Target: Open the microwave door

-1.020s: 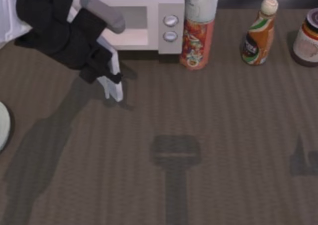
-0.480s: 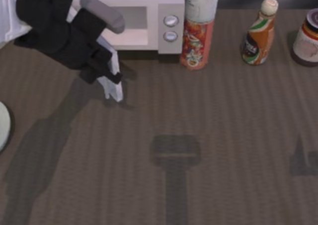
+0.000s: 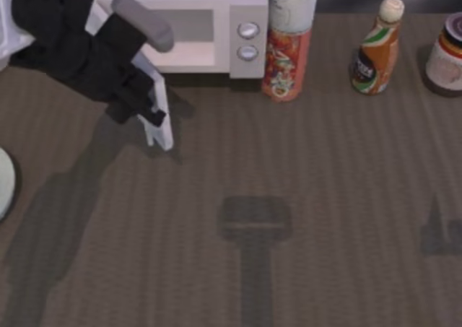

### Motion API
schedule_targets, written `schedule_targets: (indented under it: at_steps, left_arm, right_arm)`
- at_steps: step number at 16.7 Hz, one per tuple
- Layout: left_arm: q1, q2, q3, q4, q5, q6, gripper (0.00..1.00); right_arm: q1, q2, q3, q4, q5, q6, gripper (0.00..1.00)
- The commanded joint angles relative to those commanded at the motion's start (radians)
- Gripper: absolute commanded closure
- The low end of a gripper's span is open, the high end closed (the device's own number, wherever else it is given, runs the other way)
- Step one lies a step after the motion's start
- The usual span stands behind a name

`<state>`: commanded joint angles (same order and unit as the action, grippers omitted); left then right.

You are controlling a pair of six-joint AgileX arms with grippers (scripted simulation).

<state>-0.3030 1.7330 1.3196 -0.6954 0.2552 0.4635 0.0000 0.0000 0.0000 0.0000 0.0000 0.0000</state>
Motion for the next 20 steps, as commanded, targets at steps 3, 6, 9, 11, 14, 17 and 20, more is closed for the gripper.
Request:
schedule_targets:
  at_steps: [3,6,9,11,14,17,20]
  left_arm:
    - [0.034,-0.010,-0.011,-0.023,0.037,0.080,1.00]
    - [0.046,-0.018,-0.012,-0.028,0.052,0.111,1.00]
    - [0.046,-0.018,-0.012,-0.028,0.052,0.111,1.00]
    - [0.046,-0.018,-0.012,-0.028,0.052,0.111,1.00]
    - [0.046,-0.018,-0.012,-0.028,0.052,0.111,1.00]
    - [0.046,-0.018,-0.012,-0.028,0.052,0.111,1.00]
    - [0.046,-0.018,-0.012,-0.028,0.052,0.111,1.00]
  right_arm:
    - [0.000,0.000,0.000,0.000,0.000,0.000,0.00]
    - [0.000,0.000,0.000,0.000,0.000,0.000,0.00]
    - [0.000,0.000,0.000,0.000,0.000,0.000,0.00]
    - [0.000,0.000,0.000,0.000,0.000,0.000,0.00]
    - [0.000,0.000,0.000,0.000,0.000,0.000,0.00]
    - [0.000,0.000,0.000,0.000,0.000,0.000,0.00]
    - [0.000,0.000,0.000,0.000,0.000,0.000,0.00]
